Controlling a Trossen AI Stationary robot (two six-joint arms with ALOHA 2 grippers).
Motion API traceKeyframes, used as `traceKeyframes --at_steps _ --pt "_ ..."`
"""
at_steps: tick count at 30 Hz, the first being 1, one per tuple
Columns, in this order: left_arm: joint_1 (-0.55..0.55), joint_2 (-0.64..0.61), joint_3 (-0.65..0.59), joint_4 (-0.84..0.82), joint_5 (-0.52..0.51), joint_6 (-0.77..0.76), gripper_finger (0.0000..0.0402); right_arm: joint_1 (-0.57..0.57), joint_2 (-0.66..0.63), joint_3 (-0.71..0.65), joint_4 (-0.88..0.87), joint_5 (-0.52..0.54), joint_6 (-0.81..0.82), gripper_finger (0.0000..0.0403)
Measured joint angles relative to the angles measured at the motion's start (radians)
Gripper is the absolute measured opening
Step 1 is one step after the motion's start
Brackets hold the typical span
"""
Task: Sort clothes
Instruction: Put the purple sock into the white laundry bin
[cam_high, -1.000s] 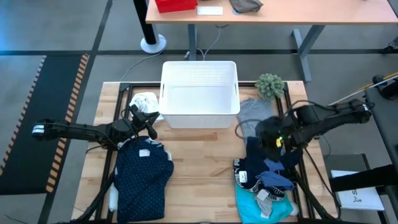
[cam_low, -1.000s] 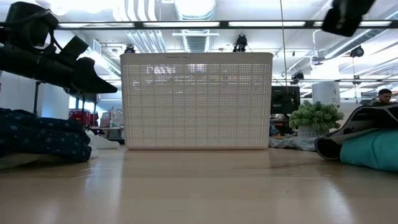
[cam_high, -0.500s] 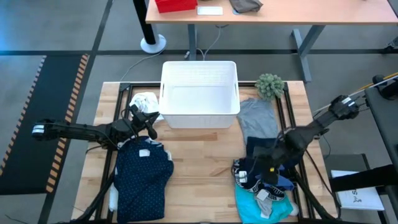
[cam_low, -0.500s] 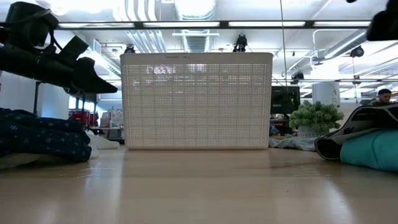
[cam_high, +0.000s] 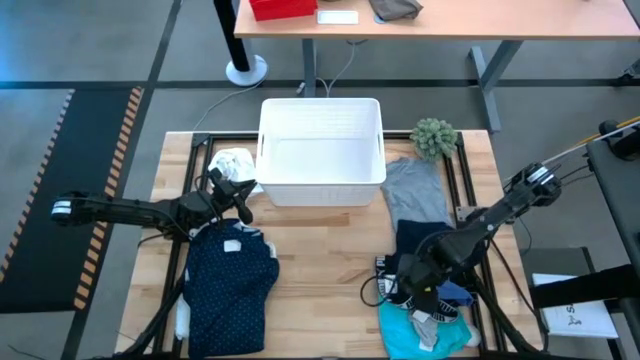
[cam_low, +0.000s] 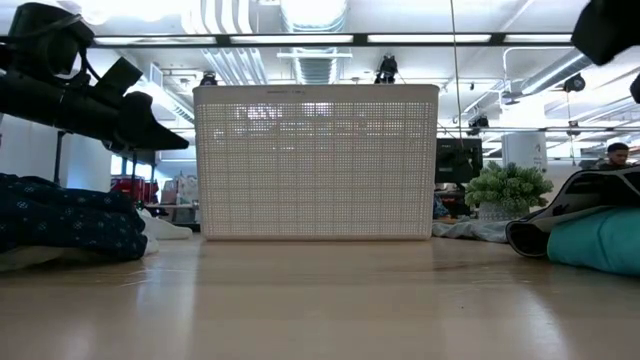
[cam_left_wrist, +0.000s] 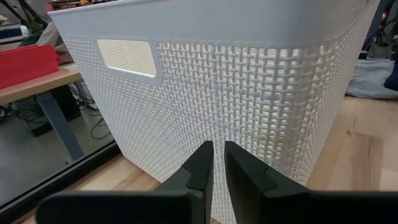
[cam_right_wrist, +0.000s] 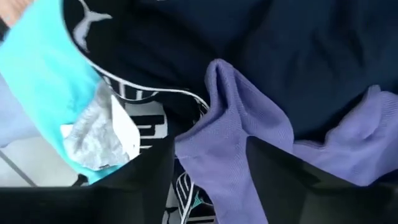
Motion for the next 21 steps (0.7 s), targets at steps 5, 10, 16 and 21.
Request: traceKeyframes --at_steps 5,10,16,21 --pt "0.0 0.0 0.0 0.0 0.0 0.0 0.0027 0.0 0.027 0.0 -0.001 0.01 -0.018 0.0211" --pt "0.0 0.0 0.0 0.0 0.0 0.0 0.0027 0.0 0.042 0.0 -0.003 0.034 -0.028 0.0212" --pt "0.0 0.0 0.0 0.0 0.0 0.0 0.0027 0.0 0.064 0.0 -0.006 0.035 -0.065 0.0209" --pt "0.0 0.0 0.0 0.0 0.0 0.0 0.0027 0.0 0.064 0.0 -0.013 0.035 -0.085 0.017"
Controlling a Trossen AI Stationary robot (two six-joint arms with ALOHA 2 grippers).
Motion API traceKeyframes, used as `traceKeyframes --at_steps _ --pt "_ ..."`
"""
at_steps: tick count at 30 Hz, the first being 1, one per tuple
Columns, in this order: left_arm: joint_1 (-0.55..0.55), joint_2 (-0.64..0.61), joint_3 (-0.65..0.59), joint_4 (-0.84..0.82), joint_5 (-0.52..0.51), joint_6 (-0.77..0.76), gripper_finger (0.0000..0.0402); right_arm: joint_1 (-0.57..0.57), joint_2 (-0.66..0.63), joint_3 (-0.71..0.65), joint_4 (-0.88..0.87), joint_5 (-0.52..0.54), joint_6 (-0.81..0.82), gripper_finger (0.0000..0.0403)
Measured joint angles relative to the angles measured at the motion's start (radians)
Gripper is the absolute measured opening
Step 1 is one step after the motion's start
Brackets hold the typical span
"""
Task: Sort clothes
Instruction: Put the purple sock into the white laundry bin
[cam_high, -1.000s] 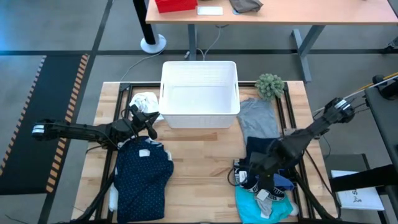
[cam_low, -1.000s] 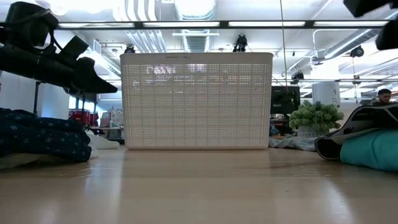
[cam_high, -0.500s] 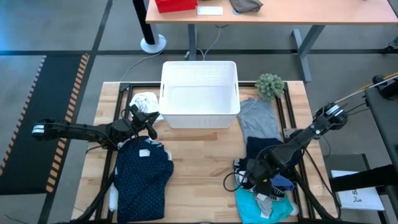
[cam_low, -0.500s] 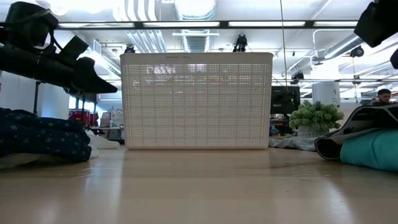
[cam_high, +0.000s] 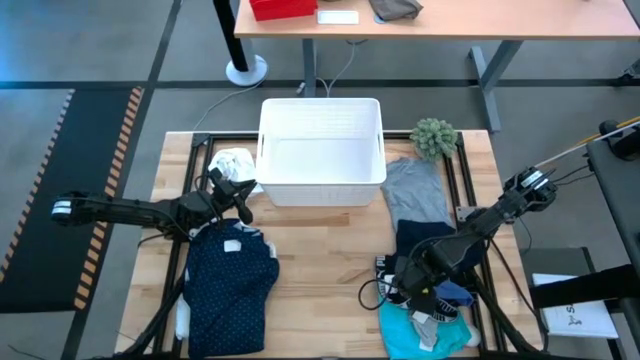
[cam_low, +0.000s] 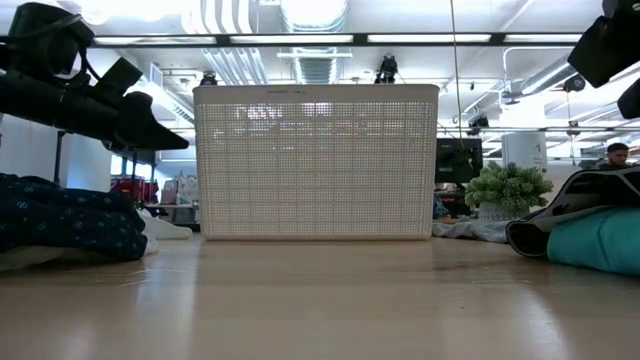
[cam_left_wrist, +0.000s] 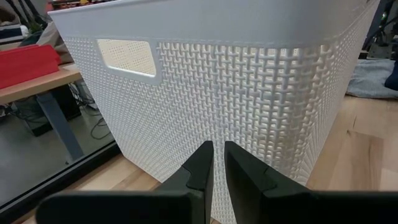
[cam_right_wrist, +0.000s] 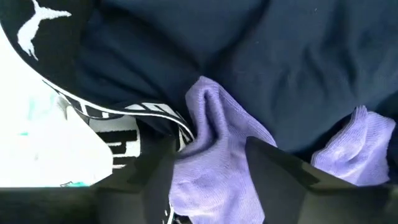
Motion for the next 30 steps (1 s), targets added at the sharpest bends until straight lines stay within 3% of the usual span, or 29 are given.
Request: traceKeyframes --at_steps 10,15,30 --pt "0.0 0.0 0.0 0.0 0.0 0.0 0.0027 0.008 -0.015 0.004 -0.022 0.011 -0.054 0.0009" --pt "0.0 0.0 0.0 0.0 0.0 0.0 0.0027 0.011 -0.017 0.053 -0.047 0.02 -0.073 0.002" --pt "0.0 0.0 0.0 0.0 0.0 0.0 0.0027 0.011 -0.017 0.269 -0.194 0.229 -0.182 0.0002"
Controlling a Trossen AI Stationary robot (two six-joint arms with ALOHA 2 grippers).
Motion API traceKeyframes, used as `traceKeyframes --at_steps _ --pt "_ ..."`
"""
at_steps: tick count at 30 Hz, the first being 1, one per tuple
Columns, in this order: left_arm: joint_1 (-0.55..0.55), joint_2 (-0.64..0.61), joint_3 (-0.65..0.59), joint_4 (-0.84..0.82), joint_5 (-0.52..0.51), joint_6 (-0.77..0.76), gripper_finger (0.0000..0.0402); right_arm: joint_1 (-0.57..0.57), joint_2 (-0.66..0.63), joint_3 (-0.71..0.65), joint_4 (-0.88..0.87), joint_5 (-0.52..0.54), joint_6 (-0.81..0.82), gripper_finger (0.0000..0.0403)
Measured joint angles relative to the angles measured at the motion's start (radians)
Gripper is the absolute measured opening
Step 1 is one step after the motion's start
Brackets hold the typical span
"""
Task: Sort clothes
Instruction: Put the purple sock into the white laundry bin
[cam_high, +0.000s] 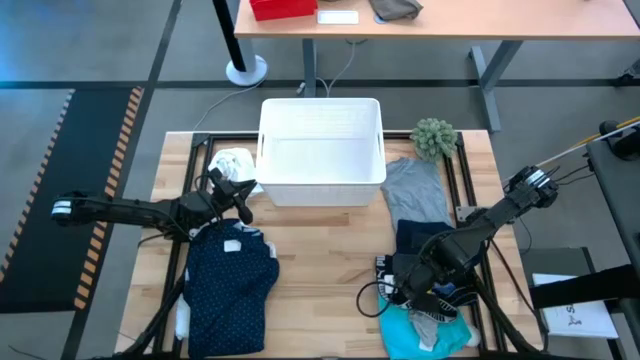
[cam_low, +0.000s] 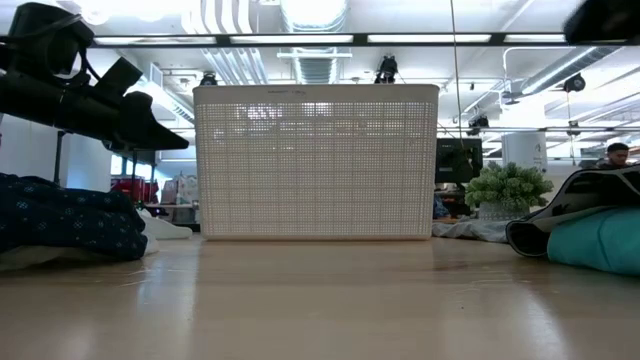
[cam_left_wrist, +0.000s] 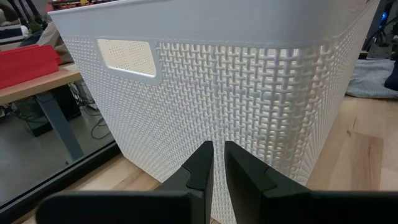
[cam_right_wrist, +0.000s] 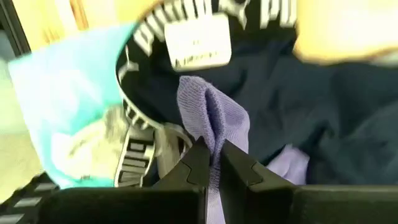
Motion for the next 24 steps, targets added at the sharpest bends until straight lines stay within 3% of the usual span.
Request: traceKeyframes --at_steps 10,16,24 --pt "0.0 0.0 0.0 0.0 0.0 0.0 0.0027 -0.001 0.0 0.055 0.014 0.277 -0.058 0.0001" --pt "0.0 0.0 0.0 0.0 0.0 0.0 0.0027 -0.001 0.0 0.056 0.132 0.379 -0.115 0.0001" --pt "0.0 0.0 0.0 0.0 0.0 0.0 0.0027 -0.007 -0.002 0.056 0.315 0.49 -0.331 0.0"
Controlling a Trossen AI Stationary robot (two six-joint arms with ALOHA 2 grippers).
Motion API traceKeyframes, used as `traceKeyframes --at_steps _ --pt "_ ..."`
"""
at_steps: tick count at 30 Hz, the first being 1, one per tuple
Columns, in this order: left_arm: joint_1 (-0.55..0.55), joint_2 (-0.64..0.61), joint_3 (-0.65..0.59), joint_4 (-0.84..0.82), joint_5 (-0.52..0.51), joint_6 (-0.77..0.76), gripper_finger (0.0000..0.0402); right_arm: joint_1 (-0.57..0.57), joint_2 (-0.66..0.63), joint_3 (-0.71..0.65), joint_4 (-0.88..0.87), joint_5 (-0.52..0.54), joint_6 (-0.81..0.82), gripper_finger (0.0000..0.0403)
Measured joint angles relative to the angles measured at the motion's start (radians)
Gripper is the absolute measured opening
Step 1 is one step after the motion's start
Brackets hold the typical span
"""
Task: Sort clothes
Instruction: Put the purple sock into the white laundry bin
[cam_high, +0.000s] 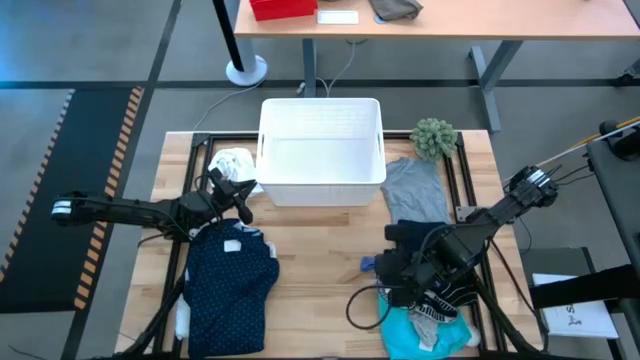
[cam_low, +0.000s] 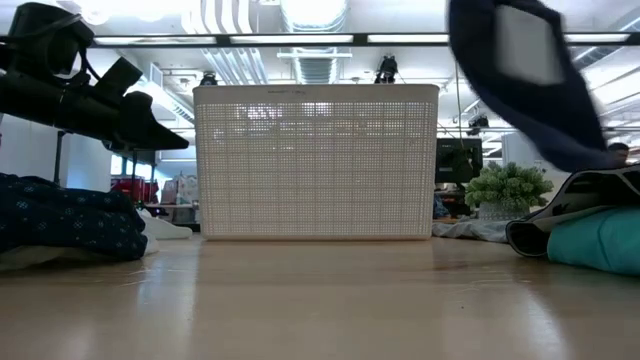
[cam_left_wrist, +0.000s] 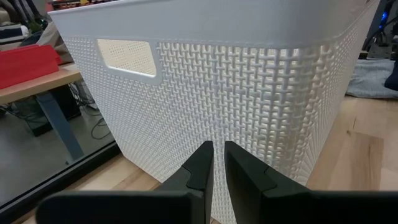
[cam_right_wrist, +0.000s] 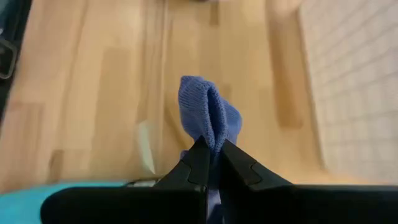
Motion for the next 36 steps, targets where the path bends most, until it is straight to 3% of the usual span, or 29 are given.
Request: traceKeyframes --at_steps 9,23,36 --pt "0.0 0.0 0.0 0.0 0.0 0.0 0.0027 -0.069 -0.002 0.027 0.121 0.129 -0.153 0.0" --pt "0.0 0.0 0.0 0.0 0.0 0.0 0.0027 -0.249 -0.002 0.179 0.311 0.129 -0.411 0.0" --pt "0.0 0.0 0.0 0.0 0.0 0.0 0.0027 -0.481 -0.002 0.337 0.408 0.124 -0.54 0.0"
